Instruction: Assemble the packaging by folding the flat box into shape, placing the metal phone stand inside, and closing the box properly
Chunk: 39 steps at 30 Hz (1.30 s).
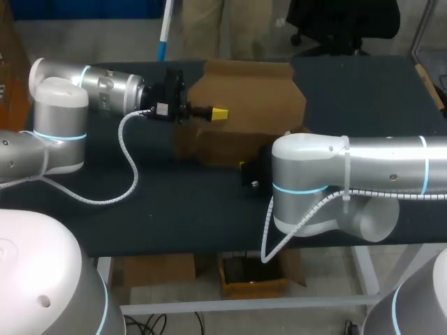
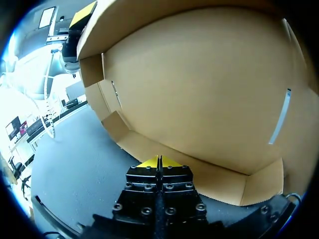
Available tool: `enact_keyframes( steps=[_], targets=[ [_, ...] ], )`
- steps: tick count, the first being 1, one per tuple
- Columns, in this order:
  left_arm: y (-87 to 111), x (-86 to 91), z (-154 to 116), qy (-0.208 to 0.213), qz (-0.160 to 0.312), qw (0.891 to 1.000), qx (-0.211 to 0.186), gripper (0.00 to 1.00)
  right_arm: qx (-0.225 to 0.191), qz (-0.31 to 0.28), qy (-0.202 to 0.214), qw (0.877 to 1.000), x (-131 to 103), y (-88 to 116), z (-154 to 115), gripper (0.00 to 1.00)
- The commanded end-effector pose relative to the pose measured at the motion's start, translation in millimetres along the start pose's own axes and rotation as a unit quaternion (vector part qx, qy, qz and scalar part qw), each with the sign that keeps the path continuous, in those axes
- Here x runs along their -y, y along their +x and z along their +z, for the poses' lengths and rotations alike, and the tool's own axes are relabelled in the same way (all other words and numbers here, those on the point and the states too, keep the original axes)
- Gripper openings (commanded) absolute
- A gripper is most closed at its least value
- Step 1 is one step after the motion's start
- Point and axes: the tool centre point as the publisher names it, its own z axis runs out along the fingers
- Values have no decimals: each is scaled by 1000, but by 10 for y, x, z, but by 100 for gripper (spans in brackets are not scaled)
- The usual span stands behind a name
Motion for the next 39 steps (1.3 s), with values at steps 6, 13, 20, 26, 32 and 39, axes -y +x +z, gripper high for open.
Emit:
enact_keyframes(
  steps=[6, 13, 20, 26, 32, 39],
  targets=[
    [-53, -54, -10, 3, -2, 1000, 2, 0, 3, 0, -3, 1000, 36, 24, 34, 0],
    [-96, -78, -89, 13, -8, 1000, 11, 0, 3, 0, -3, 1000, 36, 24, 34, 0],
    [-117, -62, -116, 15, -7, 1000, 12, 0, 3, 0, -3, 1000, 36, 24, 34, 0],
    [-131, -53, -110, 14, -5, 1000, 9, 0, 3, 0, -3, 1000, 36, 24, 34, 0],
    [-133, -43, -104, 14, -4, 1000, 7, 0, 3, 0, -3, 1000, 36, 24, 34, 0],
    [-133, -36, -95, 13, -2, 1000, 9, 0, 3, 0, -3, 1000, 36, 24, 34, 0]
  ],
)
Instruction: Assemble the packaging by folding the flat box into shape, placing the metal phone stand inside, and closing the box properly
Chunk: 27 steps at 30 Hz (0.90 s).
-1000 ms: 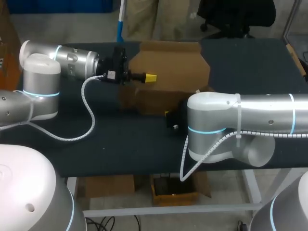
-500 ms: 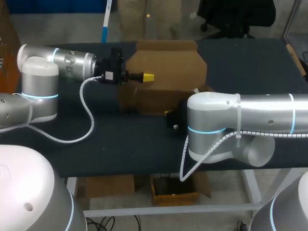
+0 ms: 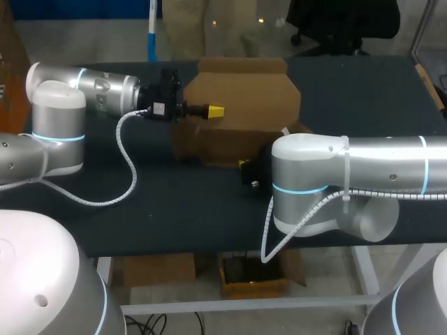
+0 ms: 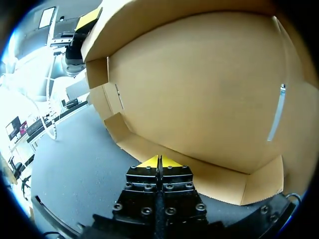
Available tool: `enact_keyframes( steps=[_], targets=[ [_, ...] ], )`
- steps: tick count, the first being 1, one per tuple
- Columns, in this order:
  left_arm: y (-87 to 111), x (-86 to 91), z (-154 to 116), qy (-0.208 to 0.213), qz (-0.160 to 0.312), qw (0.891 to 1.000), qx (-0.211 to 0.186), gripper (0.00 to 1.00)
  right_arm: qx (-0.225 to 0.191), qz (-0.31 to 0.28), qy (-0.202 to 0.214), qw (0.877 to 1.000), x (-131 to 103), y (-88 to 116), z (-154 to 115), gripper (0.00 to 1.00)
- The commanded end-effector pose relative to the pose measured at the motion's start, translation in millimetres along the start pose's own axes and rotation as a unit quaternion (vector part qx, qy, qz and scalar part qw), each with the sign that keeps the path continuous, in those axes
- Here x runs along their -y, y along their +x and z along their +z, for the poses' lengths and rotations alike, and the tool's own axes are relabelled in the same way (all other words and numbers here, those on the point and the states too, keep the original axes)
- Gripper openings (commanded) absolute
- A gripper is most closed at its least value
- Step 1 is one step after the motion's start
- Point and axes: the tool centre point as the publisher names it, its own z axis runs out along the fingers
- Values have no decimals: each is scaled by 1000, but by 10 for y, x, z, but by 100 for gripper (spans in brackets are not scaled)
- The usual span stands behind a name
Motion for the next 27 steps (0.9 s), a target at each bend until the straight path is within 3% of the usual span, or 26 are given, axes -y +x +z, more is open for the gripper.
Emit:
enact_keyframes(
  steps=[1, 17, 27],
  targets=[
    [-21, -32, -1, -1, 1, 1000, -1, 0, 3, 0, -3, 1000, 37, 21, 32, 0],
    [-16, -20, -3, -2, 2, 1000, 0, 0, 3, 0, -3, 1000, 37, 21, 32, 0],
    [-16, -20, -3, -2, 2, 1000, 0, 0, -9, -4, -27, 1000, -49, 146, -281, 0]
  ],
)
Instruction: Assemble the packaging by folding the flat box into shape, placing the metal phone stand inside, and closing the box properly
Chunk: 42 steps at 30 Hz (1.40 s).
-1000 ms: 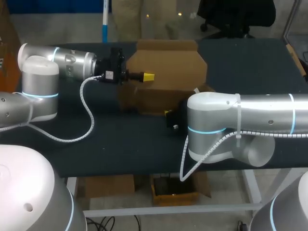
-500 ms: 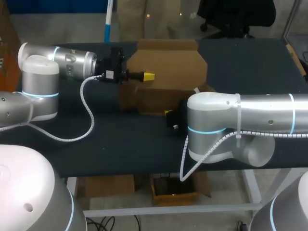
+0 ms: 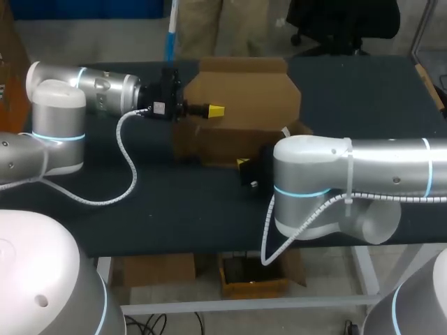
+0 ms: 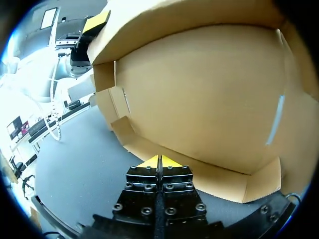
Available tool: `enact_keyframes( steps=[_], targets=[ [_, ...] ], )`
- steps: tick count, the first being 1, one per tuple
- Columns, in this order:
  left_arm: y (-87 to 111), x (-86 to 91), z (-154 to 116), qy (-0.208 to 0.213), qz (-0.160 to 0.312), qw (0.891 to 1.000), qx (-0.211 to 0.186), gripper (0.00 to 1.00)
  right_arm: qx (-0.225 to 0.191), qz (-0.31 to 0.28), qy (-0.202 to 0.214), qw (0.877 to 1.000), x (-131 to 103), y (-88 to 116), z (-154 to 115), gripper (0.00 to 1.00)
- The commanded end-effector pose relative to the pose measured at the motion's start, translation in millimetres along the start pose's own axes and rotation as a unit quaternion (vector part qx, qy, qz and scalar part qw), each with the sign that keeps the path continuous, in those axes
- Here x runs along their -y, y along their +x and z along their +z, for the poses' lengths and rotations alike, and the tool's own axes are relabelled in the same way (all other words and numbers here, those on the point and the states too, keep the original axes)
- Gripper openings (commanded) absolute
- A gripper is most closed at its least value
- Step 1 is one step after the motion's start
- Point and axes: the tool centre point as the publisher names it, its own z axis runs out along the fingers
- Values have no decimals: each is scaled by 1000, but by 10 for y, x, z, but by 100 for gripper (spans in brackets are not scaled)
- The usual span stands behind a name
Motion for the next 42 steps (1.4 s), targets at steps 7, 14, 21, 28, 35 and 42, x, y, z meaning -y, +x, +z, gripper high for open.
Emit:
enact_keyframes(
  steps=[7, 14, 21, 28, 35, 42],
  targets=[
    [-13, -33, -5, -1, 0, 1000, -1, 0, -5, -6, -28, 1000, -54, 129, -545, 0],
    [-13, -33, -5, -1, 0, 1000, -1, 0, -26, 3, -29, 999, -126, 117, -962, 0],
    [-13, -33, -5, -1, 0, 1000, -1, 0, -32, -1, -24, 999, -181, -22, -1381, 0],
    [-13, -33, -5, -1, 0, 1000, -1, 0, -32, 10, -44, 998, -230, -268, -1772, 0],
    [-13, -33, -5, -1, 0, 1000, -1, 0, -47, 6, -42, 998, -232, -420, -1931, 0],
    [-13, -33, -5, -1, 0, 1000, -1, 0, -63, -6, -26, 998, -195, -545, -2036, 0]
  ],
)
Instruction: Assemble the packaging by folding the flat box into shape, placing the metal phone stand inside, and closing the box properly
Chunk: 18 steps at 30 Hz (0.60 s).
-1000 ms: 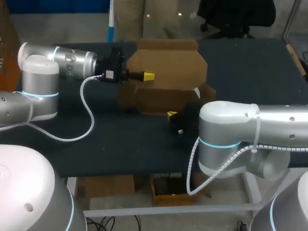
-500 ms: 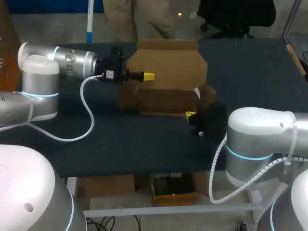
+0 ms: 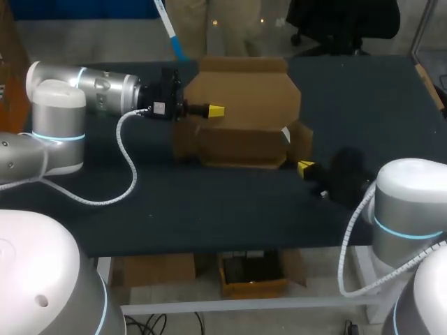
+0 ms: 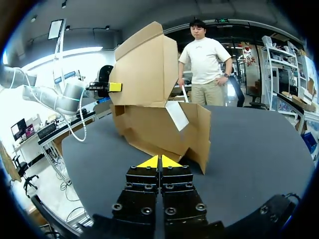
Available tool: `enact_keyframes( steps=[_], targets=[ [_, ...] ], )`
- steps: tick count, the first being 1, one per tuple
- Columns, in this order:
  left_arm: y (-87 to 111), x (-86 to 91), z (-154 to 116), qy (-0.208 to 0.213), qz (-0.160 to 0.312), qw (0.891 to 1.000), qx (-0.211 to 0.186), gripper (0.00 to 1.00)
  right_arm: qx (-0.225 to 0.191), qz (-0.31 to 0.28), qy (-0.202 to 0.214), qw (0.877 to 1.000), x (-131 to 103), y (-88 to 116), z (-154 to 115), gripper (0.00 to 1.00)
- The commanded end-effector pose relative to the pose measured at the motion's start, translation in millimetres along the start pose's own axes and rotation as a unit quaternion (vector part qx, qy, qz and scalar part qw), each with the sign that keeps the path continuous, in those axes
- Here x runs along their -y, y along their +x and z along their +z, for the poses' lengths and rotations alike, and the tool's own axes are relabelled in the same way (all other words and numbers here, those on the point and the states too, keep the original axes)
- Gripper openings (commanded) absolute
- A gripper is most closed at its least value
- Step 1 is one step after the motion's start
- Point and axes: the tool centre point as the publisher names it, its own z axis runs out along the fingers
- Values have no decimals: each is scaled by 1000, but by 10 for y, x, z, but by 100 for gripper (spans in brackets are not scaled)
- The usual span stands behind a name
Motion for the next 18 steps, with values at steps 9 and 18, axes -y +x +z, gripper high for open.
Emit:
enact_keyframes(
  steps=[9, 18],
  targets=[
    [-13, -33, -5, -1, 0, 1000, -1, 0, -72, 0, 2, 997, 53, -310, -468, 0],
    [-13, -33, -5, -1, 0, 1000, -1, 0, -93, 14, -3, 996, 114, -545, -448, 16]
  ],
)
